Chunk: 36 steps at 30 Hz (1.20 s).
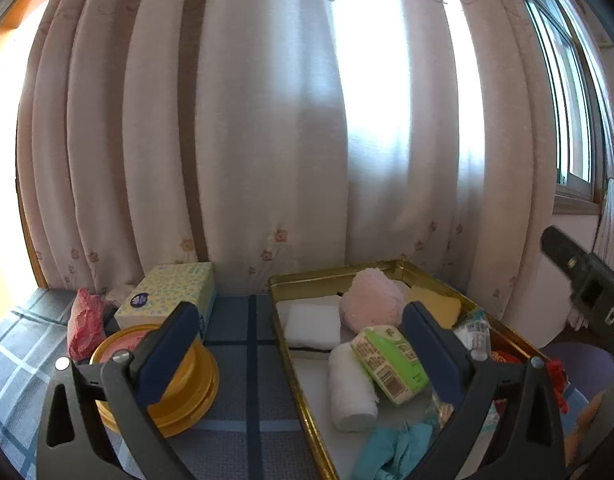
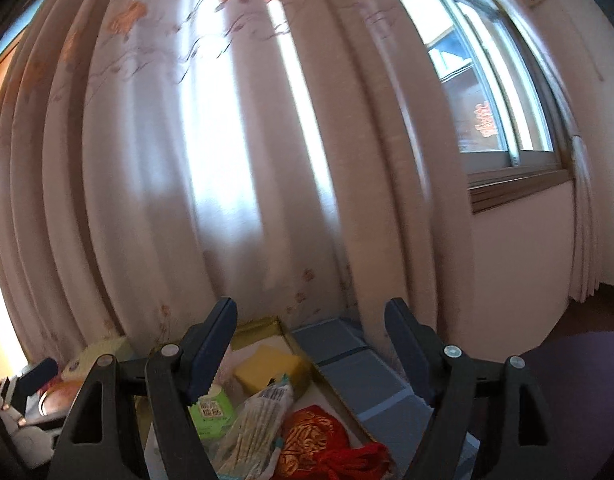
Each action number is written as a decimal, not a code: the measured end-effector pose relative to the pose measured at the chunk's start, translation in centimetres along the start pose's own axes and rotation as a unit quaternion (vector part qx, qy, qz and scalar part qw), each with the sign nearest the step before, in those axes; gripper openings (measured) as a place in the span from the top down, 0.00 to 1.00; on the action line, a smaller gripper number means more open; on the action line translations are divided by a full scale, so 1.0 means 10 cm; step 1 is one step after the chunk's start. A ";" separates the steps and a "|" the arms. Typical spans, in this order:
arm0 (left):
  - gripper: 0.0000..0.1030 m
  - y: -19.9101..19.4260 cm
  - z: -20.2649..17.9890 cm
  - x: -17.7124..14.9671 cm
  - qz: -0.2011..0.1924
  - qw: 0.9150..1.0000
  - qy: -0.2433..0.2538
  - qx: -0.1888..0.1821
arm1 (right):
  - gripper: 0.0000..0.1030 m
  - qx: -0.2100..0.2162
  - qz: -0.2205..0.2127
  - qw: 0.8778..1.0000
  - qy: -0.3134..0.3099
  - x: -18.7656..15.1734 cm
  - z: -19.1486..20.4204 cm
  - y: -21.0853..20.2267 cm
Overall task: Organize soft objects
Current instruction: 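Lower the tissue pack and bag into the gold tray and open both grippers, then move both tools back from the tray toward the remaining items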
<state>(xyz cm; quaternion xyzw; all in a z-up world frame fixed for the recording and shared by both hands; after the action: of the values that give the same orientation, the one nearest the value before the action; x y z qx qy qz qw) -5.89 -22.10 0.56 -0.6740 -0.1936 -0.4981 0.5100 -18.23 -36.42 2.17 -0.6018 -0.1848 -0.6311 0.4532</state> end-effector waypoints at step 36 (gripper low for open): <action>0.00 -0.18 0.52 -0.08 0.000 0.999 -0.024 0.045 | 0.24 -0.011 -0.125 0.992 0.008 -0.21 0.52 -0.52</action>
<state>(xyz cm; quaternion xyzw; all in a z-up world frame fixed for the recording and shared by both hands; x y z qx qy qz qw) -5.15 -16.62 0.84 -0.6623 -0.2282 -0.4727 0.5346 -19.55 -28.90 2.95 -0.5740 -0.2480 -0.6894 0.3656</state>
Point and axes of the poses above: each gripper's, at about its wrist camera, not at the fingertips, and y roughly the way its jaws point, z to its left, x to its top, the point moved 1 cm from there along y, roughly the way its jaws point, and after that the axes turned 12 degrees about z, right-handed, at the moved point
